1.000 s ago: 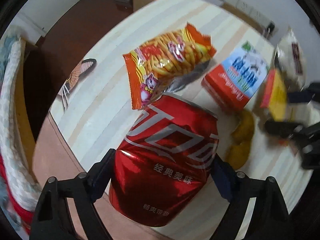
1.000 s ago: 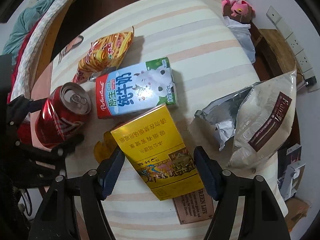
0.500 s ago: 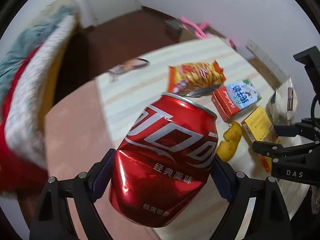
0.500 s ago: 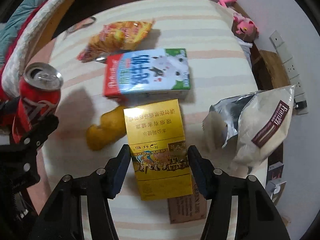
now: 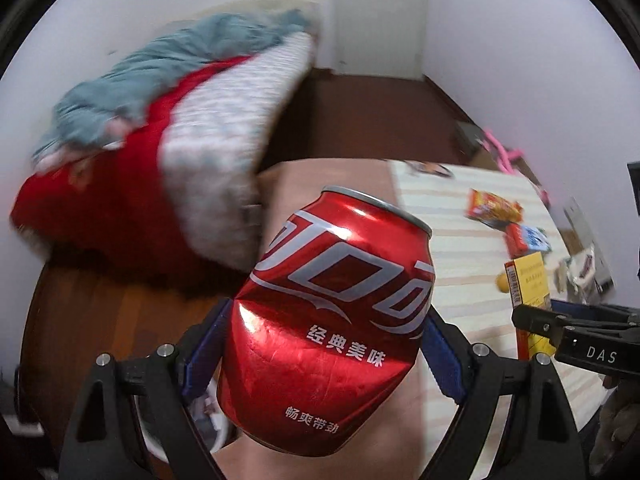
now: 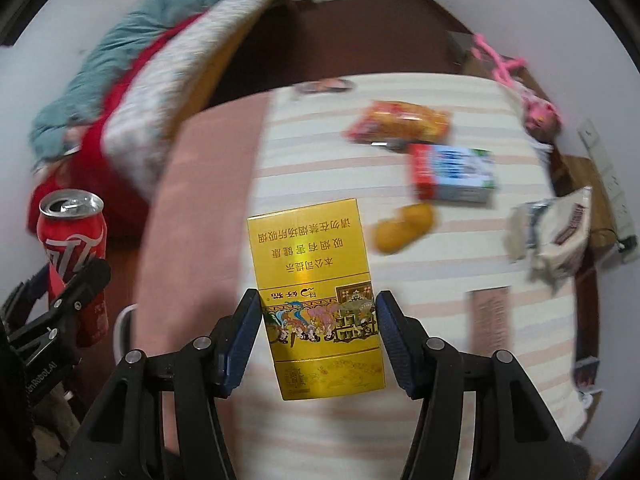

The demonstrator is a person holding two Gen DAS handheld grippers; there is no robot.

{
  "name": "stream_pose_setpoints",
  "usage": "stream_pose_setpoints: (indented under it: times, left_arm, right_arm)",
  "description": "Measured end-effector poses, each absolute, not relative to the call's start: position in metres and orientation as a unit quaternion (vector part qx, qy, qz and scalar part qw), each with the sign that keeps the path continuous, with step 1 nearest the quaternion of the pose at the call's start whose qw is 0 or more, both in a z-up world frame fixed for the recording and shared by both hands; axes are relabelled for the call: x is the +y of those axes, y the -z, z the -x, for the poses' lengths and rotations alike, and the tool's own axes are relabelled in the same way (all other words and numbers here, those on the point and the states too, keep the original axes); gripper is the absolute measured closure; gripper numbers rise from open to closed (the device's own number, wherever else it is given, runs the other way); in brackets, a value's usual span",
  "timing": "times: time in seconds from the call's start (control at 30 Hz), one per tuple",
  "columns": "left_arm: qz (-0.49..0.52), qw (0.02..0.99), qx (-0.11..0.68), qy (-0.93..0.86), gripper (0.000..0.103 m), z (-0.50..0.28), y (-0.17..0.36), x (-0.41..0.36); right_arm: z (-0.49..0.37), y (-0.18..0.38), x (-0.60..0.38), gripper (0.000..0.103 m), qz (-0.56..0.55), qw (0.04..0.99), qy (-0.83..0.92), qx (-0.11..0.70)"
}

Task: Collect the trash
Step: 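Carry the yellow box and red can over the white bin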

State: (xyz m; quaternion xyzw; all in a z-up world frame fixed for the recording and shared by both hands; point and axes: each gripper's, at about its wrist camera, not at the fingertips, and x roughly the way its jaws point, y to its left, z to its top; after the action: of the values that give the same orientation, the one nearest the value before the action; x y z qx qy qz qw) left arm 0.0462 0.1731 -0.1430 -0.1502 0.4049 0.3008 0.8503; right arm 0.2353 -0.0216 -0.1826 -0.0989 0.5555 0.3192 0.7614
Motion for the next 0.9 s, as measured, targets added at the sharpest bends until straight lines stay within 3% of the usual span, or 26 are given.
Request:
stream_pose_setpoints:
  times: [0.27, 0.47, 0.63, 0.9]
  left_arm:
    - [0.190, 0.822, 0.373, -0.387, 0.016, 0.077, 0.126, 0.221]
    - [0.236, 0.794, 0.371, -0.420, 0.016, 0.141, 0.143, 0.261]
    - [0.335, 0.760, 0.390, -0.398, 0.016, 0.176, 0.192, 0.311]
    - [0.482, 0.679, 0.433, -0.346, 0.015, 0.206, 0.301, 0.378]
  right_arm:
    - [-0.126, 0.164, 0.067, 0.043, 0.117, 0.716, -0.422, 0.543]
    - [-0.043, 0.171, 0.139, 0.043, 0.149, 0.673, -0.480, 0.542]
    - [0.008, 0.196, 0.197, 0.043, 0.183, 0.643, -0.500, 0.551]
    - [0.055, 0.299, 0.282, 0.043, 0.246, 0.587, -0.485, 0.600]
